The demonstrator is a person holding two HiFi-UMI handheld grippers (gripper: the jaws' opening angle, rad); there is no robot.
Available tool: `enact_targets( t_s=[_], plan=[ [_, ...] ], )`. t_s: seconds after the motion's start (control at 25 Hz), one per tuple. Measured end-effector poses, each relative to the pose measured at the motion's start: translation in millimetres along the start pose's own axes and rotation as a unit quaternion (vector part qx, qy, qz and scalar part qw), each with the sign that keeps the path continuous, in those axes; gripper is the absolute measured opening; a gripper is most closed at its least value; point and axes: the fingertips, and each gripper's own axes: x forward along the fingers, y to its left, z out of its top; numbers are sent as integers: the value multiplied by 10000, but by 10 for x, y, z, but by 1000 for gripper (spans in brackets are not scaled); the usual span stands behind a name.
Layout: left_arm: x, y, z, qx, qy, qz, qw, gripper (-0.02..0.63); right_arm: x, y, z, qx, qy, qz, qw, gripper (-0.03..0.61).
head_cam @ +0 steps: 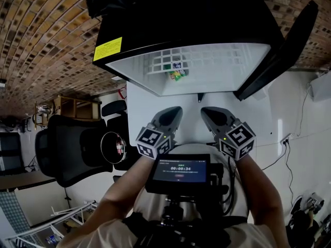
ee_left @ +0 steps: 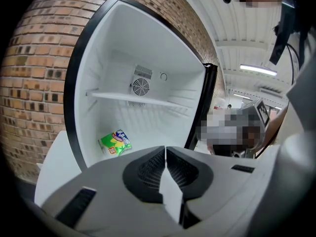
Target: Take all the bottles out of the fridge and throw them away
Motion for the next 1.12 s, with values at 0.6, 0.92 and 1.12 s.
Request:
enact_targets(
  t_s=[0.6,0.92,1.12],
  plan=[
    [197,-66,-40,-231,29,265,9994,17,-188,-183,-52,98,-57,38,9999,5],
    [414,182,-150,36,327,682,9971,18,-215,-288,-87,108,-79,22,9999,5],
    [647,529,-252,293,752,1222,9892,31,-181,-340,-169,128,-18,30,9999,5]
  ],
)
